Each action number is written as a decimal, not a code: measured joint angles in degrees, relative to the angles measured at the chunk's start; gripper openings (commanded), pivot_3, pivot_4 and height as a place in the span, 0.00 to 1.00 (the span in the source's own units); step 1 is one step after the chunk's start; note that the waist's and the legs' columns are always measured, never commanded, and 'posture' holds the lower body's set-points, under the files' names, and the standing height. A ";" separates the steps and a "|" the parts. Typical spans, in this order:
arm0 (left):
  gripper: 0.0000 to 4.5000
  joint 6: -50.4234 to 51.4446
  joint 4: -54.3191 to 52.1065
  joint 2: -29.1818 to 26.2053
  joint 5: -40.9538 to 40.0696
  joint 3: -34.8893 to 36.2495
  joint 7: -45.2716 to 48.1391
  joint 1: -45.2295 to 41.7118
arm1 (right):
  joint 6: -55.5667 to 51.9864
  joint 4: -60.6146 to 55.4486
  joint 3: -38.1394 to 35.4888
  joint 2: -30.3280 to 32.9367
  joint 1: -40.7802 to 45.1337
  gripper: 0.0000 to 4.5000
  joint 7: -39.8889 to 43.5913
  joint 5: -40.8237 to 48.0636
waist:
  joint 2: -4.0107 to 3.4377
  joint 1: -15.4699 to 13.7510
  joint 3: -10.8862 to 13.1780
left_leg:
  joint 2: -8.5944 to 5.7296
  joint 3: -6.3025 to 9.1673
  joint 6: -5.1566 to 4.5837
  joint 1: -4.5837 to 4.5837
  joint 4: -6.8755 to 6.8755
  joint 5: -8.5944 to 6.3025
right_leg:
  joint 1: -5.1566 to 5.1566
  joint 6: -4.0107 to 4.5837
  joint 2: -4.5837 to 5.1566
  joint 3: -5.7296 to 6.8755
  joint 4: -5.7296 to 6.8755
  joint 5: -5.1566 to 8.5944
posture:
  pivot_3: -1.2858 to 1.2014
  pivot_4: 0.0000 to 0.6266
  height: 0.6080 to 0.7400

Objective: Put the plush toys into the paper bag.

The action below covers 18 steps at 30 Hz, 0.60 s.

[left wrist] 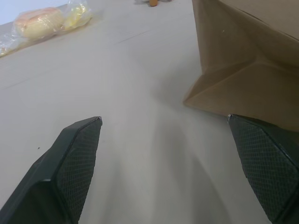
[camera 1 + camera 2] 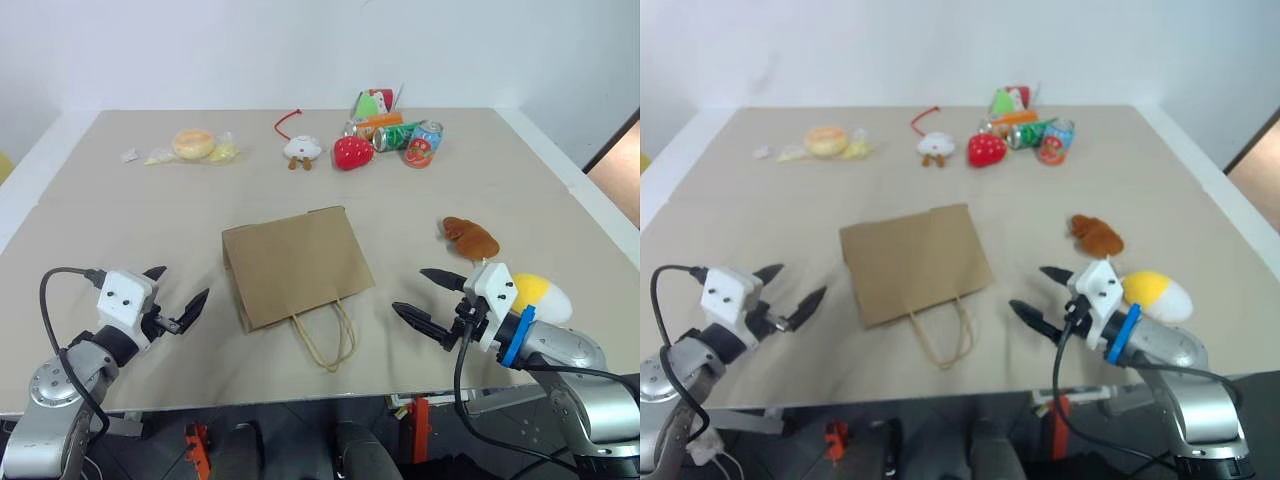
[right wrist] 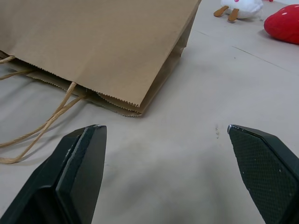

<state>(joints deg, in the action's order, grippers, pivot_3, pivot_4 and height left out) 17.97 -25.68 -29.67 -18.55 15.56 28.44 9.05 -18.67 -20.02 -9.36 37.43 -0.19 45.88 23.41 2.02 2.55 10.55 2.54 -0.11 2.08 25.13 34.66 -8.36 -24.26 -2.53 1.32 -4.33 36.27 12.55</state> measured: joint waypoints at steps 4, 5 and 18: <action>0.99 -0.07 0.12 0.01 0.05 -0.25 0.11 -0.38 | 0.03 1.35 0.73 -0.06 1.81 1.00 0.18 -0.13 | 0.00 0.05 0.00 | 0.02 -0.01 0.00 -0.03 0.01 -0.01 | -0.02 0.01 -0.01 0.01 0.03 0.00 | 0.52 0.24 1.00; 0.99 -0.15 0.11 0.01 0.05 -0.47 0.21 -0.78 | 0.05 1.81 1.18 -0.09 2.88 1.00 0.22 -0.17 | 0.00 0.06 0.00 | 0.03 -0.01 0.00 -0.04 0.02 0.00 | -0.02 0.00 -0.02 0.01 0.03 0.00 | 0.52 0.24 1.00; 0.99 -0.64 0.29 0.01 0.09 -0.58 0.38 -1.15 | 2.24 4.67 3.24 -0.09 6.04 1.00 2.76 -0.87 | 0.01 0.02 0.00 | 0.05 -0.02 -0.02 -0.07 0.06 0.01 | 0.01 0.00 -0.05 0.01 0.10 -0.01 | 0.52 0.24 1.00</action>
<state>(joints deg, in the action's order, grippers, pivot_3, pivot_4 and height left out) 17.32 -25.39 -29.66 -18.46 14.98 28.82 7.90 -16.44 -15.35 -6.11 37.34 5.85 48.64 22.53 2.03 2.57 10.55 2.59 -0.13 2.06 25.06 34.73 -8.35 -24.25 -2.53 1.27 -4.32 36.37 12.54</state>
